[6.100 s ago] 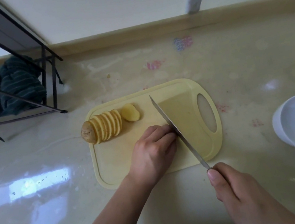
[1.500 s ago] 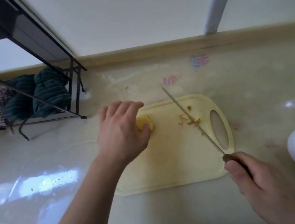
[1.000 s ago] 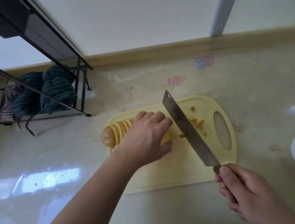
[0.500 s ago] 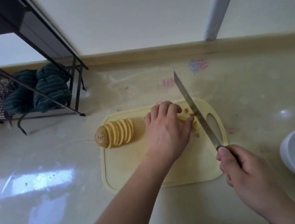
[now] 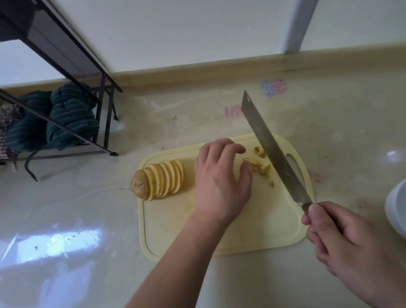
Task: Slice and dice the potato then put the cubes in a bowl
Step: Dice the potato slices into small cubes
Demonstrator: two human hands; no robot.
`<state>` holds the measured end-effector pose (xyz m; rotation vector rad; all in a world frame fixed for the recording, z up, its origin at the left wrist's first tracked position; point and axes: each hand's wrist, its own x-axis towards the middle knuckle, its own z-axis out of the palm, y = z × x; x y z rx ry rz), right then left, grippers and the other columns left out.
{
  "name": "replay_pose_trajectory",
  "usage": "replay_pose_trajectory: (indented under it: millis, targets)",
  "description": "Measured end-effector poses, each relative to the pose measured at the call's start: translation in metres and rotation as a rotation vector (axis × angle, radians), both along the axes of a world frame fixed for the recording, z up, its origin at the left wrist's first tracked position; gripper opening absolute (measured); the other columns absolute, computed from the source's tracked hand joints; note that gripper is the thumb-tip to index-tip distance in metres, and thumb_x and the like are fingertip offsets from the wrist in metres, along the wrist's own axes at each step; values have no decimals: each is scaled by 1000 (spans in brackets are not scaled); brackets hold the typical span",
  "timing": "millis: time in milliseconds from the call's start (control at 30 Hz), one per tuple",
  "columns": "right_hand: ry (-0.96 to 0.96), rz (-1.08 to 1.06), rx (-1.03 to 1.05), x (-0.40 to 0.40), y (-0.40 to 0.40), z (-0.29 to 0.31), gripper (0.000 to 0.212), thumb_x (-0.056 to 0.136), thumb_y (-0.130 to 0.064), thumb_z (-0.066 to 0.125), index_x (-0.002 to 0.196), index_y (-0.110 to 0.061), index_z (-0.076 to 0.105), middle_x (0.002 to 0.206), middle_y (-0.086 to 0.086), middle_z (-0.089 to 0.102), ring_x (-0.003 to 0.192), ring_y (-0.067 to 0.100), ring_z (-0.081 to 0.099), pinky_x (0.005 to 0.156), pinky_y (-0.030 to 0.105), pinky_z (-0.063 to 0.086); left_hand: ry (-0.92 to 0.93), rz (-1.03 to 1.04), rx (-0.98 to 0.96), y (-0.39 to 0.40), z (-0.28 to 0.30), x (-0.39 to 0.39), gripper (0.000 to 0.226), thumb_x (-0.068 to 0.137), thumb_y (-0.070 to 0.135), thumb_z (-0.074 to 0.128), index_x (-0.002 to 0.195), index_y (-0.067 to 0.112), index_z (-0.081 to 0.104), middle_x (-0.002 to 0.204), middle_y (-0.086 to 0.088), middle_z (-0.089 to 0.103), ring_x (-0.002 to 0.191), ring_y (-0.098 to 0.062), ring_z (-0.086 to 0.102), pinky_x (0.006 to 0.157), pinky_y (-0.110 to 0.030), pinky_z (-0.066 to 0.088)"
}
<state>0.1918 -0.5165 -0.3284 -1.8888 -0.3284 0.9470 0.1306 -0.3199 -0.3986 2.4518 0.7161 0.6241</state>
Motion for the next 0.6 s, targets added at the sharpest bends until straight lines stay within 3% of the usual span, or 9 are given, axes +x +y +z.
replay_pose_trajectory:
  millis: [67, 233, 433, 600]
  targets:
    - [49, -7, 31, -2, -3, 2, 75, 59, -90, 47, 81, -19, 57, 55, 2, 40, 46, 18, 32, 44, 23, 27, 3, -69, -3, 7, 6, -22, 28, 89, 22, 63, 112, 7, 66, 116, -7, 63, 113, -24, 55, 98, -36, 48]
    - [167, 29, 30, -13, -6, -2, 74, 55, -88, 52, 75, -17, 57, 55, 4, 41, 41, 16, 29, 38, 16, 24, 345, -219, -3, 13, 11, -65, 67, 86, 38, 75, 141, 10, 50, 137, -6, 57, 124, -22, 49, 106, -33, 43]
    - [200, 72, -78, -26, -3, -10, 55, 64, -72, 47, 74, -19, 56, 54, 3, 41, 41, 14, 32, 38, 18, 27, 254, -237, -45, 12, 3, -61, 63, 79, 26, 85, 134, 8, 59, 123, -8, 67, 110, -23, 57, 94, -29, 46]
    - [23, 150, -143, -33, -2, -12, 78, 58, -93, 34, 80, -22, 53, 53, 0, 50, 41, 6, 38, 47, 23, 31, 115, -193, 25, -5, -15, -60, 54, 73, 27, 92, 115, 2, 68, 110, -11, 69, 95, -27, 62, 84, -36, 55]
